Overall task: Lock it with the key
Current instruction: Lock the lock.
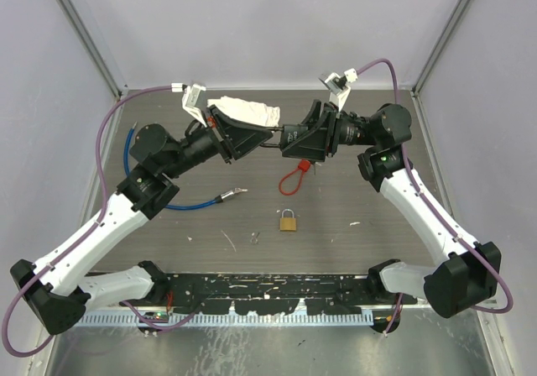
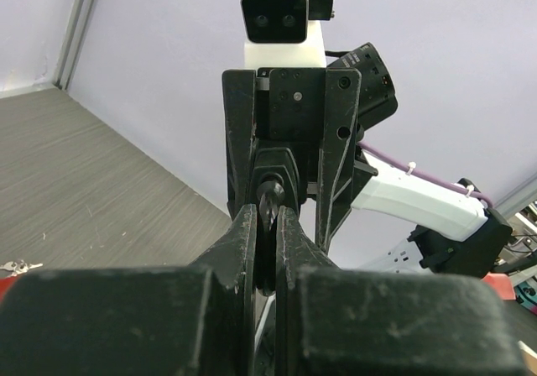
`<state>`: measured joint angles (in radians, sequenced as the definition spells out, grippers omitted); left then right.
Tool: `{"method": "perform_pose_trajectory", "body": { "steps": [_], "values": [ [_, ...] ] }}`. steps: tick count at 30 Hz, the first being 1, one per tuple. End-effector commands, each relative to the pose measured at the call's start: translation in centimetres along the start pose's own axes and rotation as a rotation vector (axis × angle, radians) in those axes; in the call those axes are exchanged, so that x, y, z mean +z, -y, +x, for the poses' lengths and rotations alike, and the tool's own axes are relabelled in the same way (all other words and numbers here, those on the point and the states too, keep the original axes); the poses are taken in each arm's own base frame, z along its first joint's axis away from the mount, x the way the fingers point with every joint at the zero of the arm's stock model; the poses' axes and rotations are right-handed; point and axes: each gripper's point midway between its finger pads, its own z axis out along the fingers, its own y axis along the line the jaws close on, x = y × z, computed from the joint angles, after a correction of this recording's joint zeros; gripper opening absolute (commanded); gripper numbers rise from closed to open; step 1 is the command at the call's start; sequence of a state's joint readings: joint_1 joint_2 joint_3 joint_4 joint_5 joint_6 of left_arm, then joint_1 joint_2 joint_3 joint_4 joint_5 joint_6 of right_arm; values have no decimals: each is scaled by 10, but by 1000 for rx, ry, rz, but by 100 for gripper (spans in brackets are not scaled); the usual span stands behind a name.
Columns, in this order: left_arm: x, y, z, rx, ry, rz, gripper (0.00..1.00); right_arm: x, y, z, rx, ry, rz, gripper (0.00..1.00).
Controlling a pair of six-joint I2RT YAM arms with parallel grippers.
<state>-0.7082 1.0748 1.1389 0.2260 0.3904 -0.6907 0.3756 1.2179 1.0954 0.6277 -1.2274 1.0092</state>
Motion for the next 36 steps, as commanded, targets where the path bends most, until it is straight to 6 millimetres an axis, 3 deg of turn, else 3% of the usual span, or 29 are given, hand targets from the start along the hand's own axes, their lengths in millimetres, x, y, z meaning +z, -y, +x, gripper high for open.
{"method": "perform_pose_trajectory", "body": {
  "steps": [1, 3, 4, 6, 7, 12, 15, 20, 25, 29, 32, 36],
  "values": [
    [1, -10, -14, 45, 64, -37, 0, 5, -32, -11, -119, 14, -71, 51],
    [1, -11, -13, 43, 65, -35, 0, 5, -31, -11, -119, 17, -69, 44],
    [1, -11, -12, 42, 66, -32, 0, 5, -31, -11, -124, 21, -70, 36],
    [1, -12, -10, 35, 64, -27, 0, 5, -31, -11, -137, 26, -72, 8],
    [1, -12, -10, 34, 66, -26, 0, 5, -31, -10, -145, 28, -74, 2],
    [-3, -13, -11, 42, 82, -27, 3, 4, -31, -6, -180, 16, -80, 1],
    [-9, -13, -13, 50, 101, -36, 33, 2, -32, -3, -219, 15, -75, 1],
    [-30, -6, 1, 164, 77, 9, 96, -2, -24, 3, -310, -22, -42, 1],
    [-56, 14, 51, 315, -80, 221, 98, -10, -10, 17, -397, -117, 15, 1],
    [-67, 24, 78, 400, -83, 386, 98, -11, -7, 25, -432, -142, 16, 1],
    [-67, 27, 93, 510, -47, 459, 98, -9, -7, 31, -459, -162, 15, 1],
    [-52, 11, 100, 544, -46, 412, 98, -6, -5, 42, -488, -194, 19, 1]
  ]
}}
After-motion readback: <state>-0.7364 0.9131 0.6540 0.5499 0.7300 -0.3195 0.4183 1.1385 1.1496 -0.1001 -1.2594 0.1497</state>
